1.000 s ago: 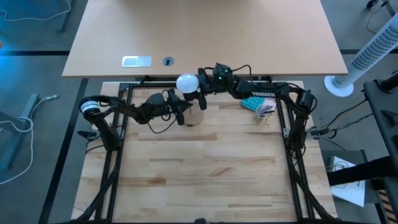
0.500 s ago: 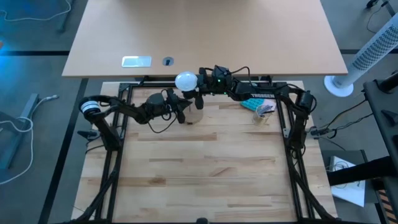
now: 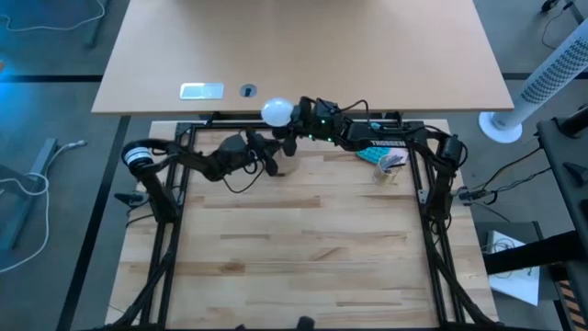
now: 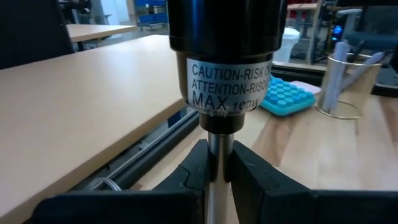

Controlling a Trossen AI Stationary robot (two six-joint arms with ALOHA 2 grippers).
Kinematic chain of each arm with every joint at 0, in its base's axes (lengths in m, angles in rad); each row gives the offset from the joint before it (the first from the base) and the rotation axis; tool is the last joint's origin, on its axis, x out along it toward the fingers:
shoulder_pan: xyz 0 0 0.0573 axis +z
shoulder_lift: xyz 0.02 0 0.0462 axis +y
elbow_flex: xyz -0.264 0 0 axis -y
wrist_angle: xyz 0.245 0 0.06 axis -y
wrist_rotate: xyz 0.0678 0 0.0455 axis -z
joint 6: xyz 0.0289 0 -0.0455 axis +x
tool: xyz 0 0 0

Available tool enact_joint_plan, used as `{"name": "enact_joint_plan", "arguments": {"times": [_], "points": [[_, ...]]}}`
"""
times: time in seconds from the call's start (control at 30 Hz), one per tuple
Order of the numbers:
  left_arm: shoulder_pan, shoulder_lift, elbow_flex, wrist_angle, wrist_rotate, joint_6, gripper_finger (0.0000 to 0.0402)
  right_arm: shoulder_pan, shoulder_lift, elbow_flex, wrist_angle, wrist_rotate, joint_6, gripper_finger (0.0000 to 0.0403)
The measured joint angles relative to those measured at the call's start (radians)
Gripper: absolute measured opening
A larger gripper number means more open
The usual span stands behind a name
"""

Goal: Screw lightbulb
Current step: Insert the light bulb into the table lamp

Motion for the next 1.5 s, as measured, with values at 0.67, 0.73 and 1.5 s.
{"name": "enact_joint_plan", "arguments": {"times": [0.67, 0.73, 1.5], "points": [[0.042, -0.015, -0.042, 0.046, 0.178, -0.038, 0.0142, 0.005, -0.001, 0.000, -0.027, 0.116, 0.032, 0.0144], [0.062, -0.026, -0.061, 0.041, 0.204, -0.034, 0.0165, 0.003, -0.001, 0.000, -0.028, 0.111, 0.032, 0.0140], [0.253, -0.029, 0.210, -0.289, 0.778, 0.155, 0.0271, 0.003, -0.001, 0.000, -0.039, 0.012, 0.017, 0.0145]]}}
